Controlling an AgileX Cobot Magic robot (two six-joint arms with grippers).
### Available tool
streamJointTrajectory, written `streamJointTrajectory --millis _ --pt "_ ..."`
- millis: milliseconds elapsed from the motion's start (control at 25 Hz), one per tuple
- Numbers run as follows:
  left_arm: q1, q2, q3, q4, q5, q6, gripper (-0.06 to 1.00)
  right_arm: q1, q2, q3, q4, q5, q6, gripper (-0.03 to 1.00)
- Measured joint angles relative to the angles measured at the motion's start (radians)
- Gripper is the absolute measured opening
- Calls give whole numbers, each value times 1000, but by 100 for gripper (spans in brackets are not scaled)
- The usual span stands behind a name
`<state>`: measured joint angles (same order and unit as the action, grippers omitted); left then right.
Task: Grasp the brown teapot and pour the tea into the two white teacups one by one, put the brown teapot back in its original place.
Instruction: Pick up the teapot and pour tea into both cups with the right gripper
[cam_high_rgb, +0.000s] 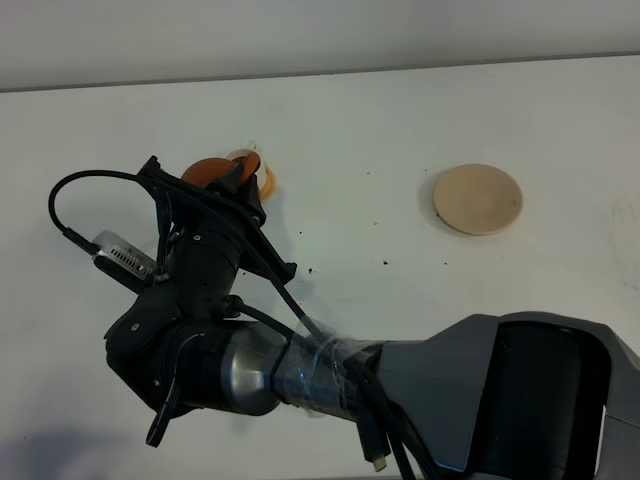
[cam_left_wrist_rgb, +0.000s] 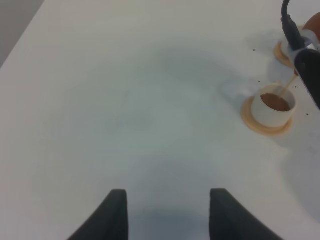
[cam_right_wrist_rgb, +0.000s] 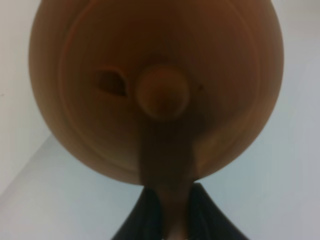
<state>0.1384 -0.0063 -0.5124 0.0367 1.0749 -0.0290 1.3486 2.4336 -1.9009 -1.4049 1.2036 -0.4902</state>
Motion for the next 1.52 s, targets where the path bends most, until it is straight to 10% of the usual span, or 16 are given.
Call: streamJointTrajectory --millis 1520 --pt "0 0 0 0 0 0 38 0 0 0 -16 0 -27 9"
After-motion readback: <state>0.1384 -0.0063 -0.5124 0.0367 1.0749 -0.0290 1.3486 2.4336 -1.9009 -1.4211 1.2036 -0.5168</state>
